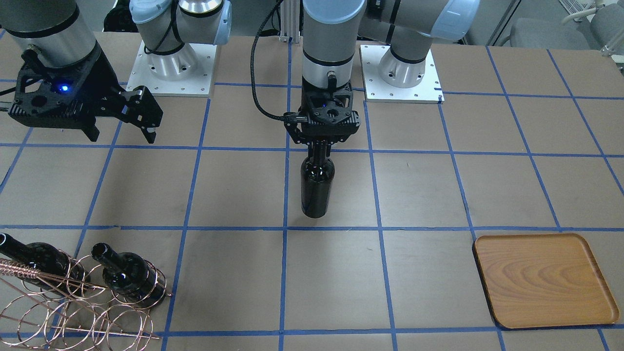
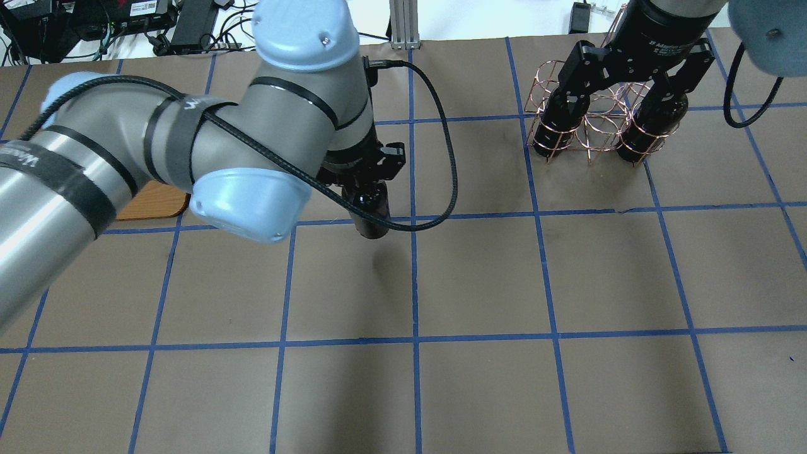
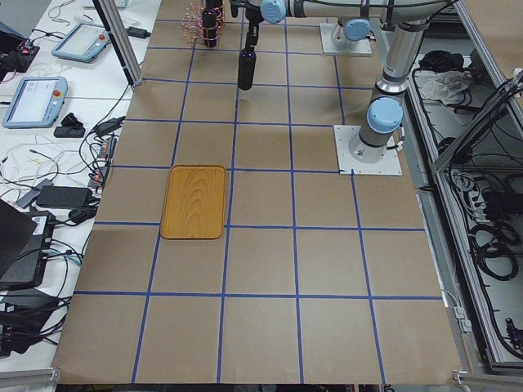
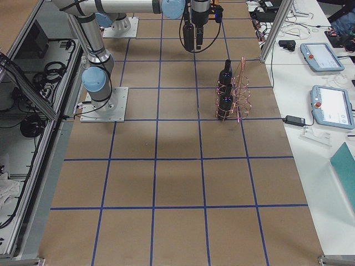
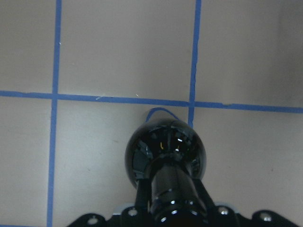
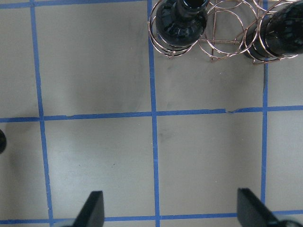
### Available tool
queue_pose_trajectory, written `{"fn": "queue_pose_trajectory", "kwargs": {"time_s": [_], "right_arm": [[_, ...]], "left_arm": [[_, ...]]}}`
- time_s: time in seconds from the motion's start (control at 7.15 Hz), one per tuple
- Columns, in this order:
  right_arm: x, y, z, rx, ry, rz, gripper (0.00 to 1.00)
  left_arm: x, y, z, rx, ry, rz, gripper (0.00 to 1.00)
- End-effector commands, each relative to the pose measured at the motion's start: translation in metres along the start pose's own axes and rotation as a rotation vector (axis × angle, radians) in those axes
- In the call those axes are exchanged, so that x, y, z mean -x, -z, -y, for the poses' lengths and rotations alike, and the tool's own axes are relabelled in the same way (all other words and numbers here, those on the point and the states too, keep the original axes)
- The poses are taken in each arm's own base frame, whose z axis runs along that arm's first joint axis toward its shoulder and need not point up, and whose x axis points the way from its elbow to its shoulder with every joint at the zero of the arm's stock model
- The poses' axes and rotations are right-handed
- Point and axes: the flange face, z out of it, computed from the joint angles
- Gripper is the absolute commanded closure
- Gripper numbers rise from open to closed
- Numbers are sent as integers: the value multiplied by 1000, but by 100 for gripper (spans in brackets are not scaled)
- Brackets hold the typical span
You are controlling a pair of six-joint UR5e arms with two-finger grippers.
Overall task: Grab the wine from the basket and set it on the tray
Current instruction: 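Carry the bottle with the left gripper over the wooden tray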
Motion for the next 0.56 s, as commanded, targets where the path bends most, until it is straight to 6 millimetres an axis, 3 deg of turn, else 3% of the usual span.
{"fn": "queue_pose_trajectory", "kwargs": {"time_s": [0.0,0.28,0.42], "right_arm": [[0,0,0,0,0,0,0],[-1,2,-2,0,-1,-3,0],[-1,-1,-4,27,-2,-3,0]], "left_arm": [[106,38,46,30,-41,19,100],[221,90,82,65,-35,-12,100],[282,92,89,73,-72,-8,100]]}}
